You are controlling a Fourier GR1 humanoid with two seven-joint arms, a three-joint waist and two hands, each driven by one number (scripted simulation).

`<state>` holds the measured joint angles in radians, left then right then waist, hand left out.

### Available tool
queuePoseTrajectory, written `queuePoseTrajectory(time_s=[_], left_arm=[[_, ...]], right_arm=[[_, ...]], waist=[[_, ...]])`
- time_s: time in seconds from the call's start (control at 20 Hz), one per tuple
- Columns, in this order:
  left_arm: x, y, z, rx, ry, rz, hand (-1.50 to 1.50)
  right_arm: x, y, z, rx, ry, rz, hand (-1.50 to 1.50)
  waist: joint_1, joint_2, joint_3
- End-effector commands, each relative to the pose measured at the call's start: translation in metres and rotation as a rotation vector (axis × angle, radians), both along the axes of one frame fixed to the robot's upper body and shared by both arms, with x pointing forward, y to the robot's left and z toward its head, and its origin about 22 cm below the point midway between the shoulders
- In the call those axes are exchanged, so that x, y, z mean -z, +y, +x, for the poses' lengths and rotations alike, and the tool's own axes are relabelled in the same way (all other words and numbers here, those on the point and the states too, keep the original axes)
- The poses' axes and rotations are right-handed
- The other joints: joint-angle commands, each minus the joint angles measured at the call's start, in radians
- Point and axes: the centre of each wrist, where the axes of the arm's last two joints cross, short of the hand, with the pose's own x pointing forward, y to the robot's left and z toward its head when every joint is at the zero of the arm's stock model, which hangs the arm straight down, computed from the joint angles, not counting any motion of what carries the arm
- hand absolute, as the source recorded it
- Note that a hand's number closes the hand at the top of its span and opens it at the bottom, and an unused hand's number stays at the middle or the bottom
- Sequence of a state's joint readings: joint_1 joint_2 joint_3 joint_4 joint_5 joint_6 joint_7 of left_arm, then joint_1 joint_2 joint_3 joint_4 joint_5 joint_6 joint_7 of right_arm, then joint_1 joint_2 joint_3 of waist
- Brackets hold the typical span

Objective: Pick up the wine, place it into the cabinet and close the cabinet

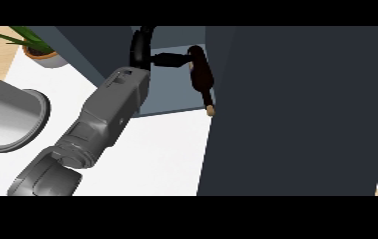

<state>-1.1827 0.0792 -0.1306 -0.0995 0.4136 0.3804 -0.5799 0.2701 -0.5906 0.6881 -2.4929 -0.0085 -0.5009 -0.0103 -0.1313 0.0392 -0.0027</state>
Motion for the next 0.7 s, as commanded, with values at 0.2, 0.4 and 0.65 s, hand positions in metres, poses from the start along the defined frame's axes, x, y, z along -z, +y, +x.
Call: queuePoseTrajectory(time_s=[0.2, 0.4, 0.65], left_arm=[[-0.016, -0.014, 0.004, 0.160, -0.092, -0.211, 1.50], [-0.020, -0.046, -0.001, 0.248, -0.099, -0.248, 1.50], [-0.027, -0.040, 0.003, 0.298, -0.060, -0.267, -1.50]], right_arm=[[-0.026, -0.007, -0.020, -0.028, 0.034, 0.062, -1.50], [-0.035, -0.012, -0.018, -0.019, 0.018, 0.071, -1.50], [-0.036, -0.008, -0.027, 0.002, 0.049, 0.083, -1.50]], waist=[[0.023, -0.012, 0.000], [0.047, -0.016, 0.001], [0.077, -0.030, 0.001]])
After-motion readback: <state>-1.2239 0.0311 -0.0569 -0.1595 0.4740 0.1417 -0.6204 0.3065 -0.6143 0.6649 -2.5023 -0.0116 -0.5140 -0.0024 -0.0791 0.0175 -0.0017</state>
